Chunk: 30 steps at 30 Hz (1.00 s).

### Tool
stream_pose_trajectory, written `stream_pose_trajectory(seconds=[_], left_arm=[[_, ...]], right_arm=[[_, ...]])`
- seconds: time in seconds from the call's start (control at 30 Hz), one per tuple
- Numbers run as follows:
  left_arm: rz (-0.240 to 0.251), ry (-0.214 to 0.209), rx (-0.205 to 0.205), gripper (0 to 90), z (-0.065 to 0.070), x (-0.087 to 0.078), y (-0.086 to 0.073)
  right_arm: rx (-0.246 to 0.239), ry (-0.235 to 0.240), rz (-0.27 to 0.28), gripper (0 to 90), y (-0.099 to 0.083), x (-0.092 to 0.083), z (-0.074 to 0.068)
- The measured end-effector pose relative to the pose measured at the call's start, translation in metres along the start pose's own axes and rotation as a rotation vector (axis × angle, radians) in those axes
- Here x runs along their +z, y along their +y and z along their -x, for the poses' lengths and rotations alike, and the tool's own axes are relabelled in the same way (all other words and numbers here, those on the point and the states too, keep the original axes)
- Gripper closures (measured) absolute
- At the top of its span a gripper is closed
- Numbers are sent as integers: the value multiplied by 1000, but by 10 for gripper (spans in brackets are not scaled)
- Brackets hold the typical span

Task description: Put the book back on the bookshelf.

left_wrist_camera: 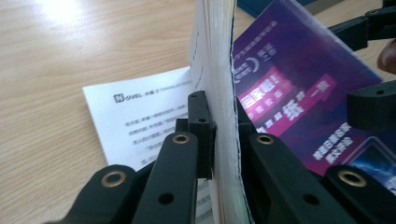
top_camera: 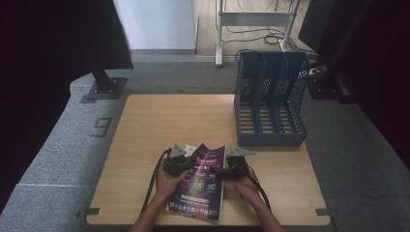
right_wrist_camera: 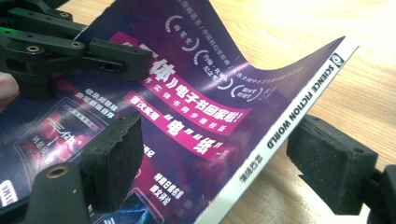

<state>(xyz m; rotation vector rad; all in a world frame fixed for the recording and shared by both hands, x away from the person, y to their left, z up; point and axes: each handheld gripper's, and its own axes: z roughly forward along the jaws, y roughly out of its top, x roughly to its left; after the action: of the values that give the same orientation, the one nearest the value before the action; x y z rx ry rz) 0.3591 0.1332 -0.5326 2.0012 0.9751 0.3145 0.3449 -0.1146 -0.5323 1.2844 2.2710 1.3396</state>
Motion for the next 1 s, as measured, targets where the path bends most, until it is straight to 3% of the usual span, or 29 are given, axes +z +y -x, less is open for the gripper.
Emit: stream_pose_trajectory(seconds=[0.5, 1.0], left_arm=[[-18, -2, -5, 840, -4, 3, -2], [-9, -9, -4, 839, -4, 3, -2]], right_arm=[[16, 4, -42, 208, 6, 20, 11], [47, -4, -35, 340, 13, 26, 22]])
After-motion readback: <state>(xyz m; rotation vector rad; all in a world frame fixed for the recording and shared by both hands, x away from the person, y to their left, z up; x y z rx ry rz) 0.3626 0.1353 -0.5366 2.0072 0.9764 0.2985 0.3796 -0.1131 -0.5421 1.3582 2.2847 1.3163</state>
